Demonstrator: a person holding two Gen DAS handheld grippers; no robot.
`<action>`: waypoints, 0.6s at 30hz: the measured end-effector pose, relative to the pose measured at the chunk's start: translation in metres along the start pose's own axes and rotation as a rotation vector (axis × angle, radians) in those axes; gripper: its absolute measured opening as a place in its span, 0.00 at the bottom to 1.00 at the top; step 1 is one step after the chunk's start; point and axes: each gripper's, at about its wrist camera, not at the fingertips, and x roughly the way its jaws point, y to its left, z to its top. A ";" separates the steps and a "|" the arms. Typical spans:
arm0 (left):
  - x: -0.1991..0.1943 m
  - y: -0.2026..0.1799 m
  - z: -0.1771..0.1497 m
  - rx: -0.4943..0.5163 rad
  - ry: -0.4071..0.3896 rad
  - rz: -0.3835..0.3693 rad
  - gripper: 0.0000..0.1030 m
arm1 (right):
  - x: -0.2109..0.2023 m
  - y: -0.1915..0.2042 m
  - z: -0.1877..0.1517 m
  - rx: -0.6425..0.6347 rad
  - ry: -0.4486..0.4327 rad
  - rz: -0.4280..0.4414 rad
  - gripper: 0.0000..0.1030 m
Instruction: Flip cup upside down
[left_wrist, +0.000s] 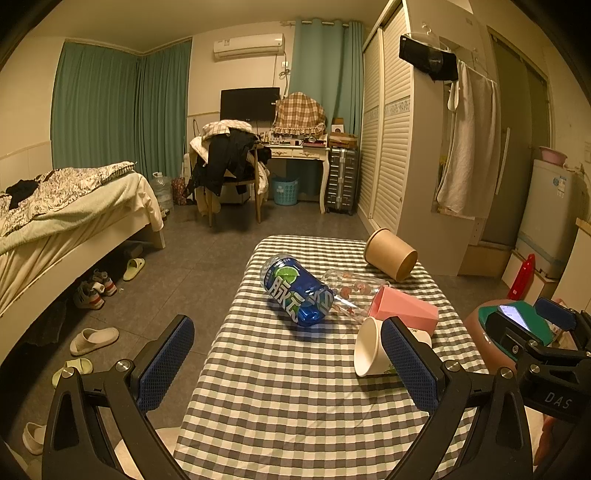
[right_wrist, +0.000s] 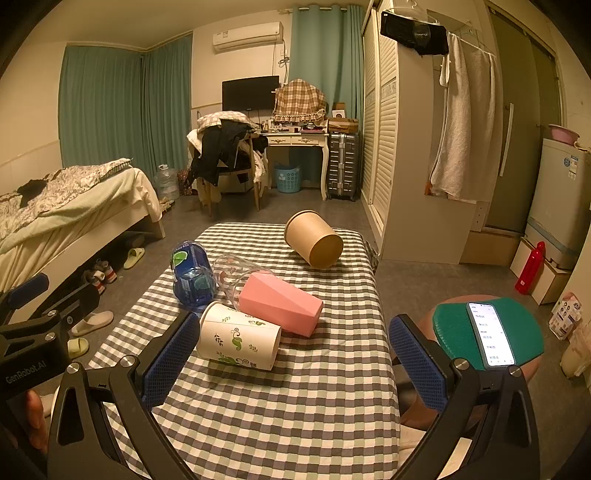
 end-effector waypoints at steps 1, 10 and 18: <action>0.000 0.000 -0.001 0.000 0.000 0.000 1.00 | 0.000 -0.002 0.000 0.000 0.000 0.001 1.00; 0.002 -0.001 -0.005 0.001 0.003 0.000 1.00 | 0.001 0.001 -0.003 0.000 0.003 0.001 1.00; 0.002 -0.001 -0.005 0.000 0.005 0.000 1.00 | -0.002 -0.003 -0.004 -0.001 0.005 0.002 1.00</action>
